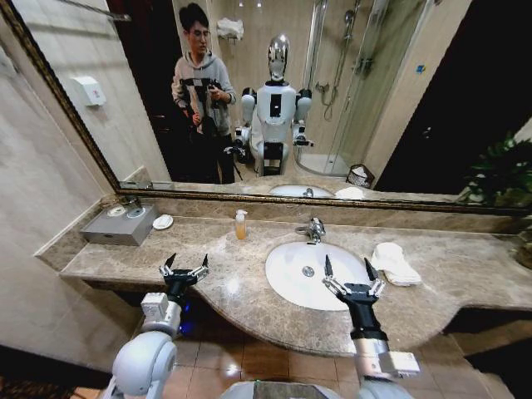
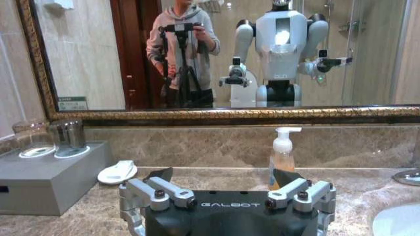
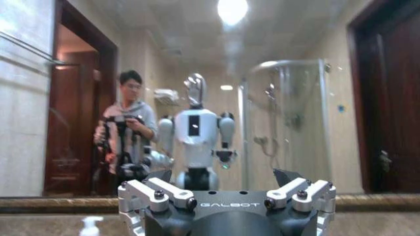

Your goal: Pick up the towel from the sink counter and wipe the mirror surface.

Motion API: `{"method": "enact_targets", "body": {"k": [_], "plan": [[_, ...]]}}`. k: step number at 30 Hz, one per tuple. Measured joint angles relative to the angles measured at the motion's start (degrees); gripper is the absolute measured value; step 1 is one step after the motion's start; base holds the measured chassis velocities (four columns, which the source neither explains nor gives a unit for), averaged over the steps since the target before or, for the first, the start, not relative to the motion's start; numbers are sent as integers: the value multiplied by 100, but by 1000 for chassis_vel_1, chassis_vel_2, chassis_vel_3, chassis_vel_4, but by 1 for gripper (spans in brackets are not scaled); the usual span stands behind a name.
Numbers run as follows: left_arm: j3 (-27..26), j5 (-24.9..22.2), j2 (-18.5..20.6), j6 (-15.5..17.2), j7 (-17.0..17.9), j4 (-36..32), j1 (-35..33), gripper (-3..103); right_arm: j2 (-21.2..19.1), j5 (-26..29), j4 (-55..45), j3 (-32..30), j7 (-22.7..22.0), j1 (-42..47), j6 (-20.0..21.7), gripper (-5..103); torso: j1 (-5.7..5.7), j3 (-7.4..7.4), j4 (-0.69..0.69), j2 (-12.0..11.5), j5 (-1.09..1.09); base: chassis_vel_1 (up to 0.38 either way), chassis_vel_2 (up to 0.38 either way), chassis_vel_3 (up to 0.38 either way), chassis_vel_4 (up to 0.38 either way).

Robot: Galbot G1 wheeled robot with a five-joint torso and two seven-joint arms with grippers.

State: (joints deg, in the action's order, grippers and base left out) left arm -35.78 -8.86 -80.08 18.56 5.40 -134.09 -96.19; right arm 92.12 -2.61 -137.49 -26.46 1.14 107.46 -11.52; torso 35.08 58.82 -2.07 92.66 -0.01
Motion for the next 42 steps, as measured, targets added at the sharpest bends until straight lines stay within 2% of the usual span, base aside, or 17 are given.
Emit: {"method": "enact_targets", "body": {"k": [26,30,31,33,35,36,39,42], "plan": [[-1,0,1,0,0,0,0,100,18,-5,5,-9,58,-21,-12,100,0,0,-1,0,0,-9,-11,13,11],[-1,0,1,0,0,0,2,100,14,-3,7,-10,58,-21,-10,100,1,0,4,-1,-3,-175,-160,135,134],[0,0,0,0,0,0,0,100,11,-2,7,-11,58,-22,-9,100,0,0,-1,-1,3,-188,-181,195,196],[-1,0,0,0,0,0,0,100,10,-2,8,-13,57,-22,-9,100,-1,0,0,0,8,-195,-175,195,196],[0,0,0,0,1,0,0,100,10,-1,9,-12,57,-22,-7,100,0,0,1,-1,-2,-221,-195,229,240],[-1,0,0,0,0,0,0,100,9,0,9,-13,57,-22,-7,100,-2,-1,-1,0,4,-241,-218,230,250],[-1,0,0,0,0,0,1,100,8,1,9,-13,55,-22,-6,100,1,1,3,-1,-3,-262,-270,243,263],[0,0,0,0,0,0,0,100,6,2,10,-14,55,-22,-5,100,0,0,0,-1,4,-291,-281,292,288]]}}
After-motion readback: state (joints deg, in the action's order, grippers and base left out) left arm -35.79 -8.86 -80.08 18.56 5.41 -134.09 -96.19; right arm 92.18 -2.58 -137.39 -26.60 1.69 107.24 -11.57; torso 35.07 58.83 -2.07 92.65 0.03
